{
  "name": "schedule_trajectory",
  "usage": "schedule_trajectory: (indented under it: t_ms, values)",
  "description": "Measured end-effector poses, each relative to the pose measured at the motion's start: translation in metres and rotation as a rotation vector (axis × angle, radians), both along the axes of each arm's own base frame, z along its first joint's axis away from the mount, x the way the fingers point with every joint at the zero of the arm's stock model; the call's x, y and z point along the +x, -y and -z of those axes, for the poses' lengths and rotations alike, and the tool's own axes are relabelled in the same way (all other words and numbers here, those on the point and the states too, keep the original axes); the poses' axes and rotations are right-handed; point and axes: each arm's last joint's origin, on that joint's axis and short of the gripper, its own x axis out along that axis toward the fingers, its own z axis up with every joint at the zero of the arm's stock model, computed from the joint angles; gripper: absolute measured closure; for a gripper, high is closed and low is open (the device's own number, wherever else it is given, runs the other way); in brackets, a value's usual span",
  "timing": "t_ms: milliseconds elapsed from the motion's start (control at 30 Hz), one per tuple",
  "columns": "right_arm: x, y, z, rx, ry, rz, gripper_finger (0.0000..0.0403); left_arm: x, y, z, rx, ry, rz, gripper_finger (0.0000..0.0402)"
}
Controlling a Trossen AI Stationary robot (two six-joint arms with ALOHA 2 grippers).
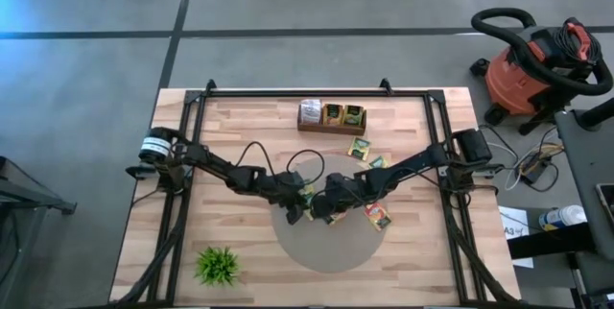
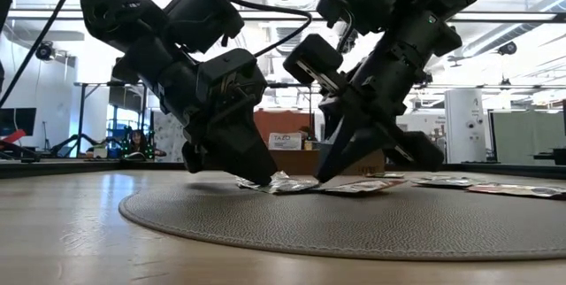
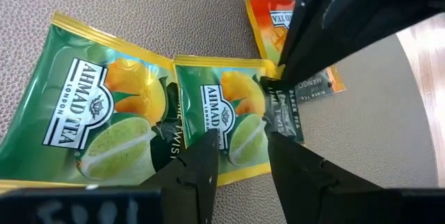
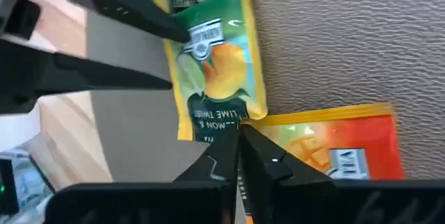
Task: Pick & Place Tea
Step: Put the yellow tea bag into the right section of the wooden organizer
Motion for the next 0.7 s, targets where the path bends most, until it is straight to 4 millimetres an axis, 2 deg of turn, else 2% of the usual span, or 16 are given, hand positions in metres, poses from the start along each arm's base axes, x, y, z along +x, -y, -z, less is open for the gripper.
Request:
schedule_trajectory:
  t_ms: [167, 500, 600, 700]
  values:
    - [-0.0029, 0.0007, 0.0022, -0.004, -0.036, 0.007, 0.0362, 0.0001, 0.0003, -0.0001, -0.001, 0.002, 0.001, 0.0273]
    - [-0.0019, 0.0018, 0.0017, -0.021, -0.024, 0.008, 0.0284, 0.0002, 0.0004, -0.0001, -0.003, 0.002, 0.002, 0.0273]
    - [-0.0009, 0.0019, 0.0011, -0.03, -0.008, 0.0, 0.0283, 0.0002, 0.0004, -0.0002, -0.003, 0.004, 0.002, 0.0273]
    - [-0.001, 0.0022, 0.0012, -0.037, -0.007, 0.004, 0.0298, 0.0004, 0.0004, -0.0005, -0.004, 0.007, 0.002, 0.0273]
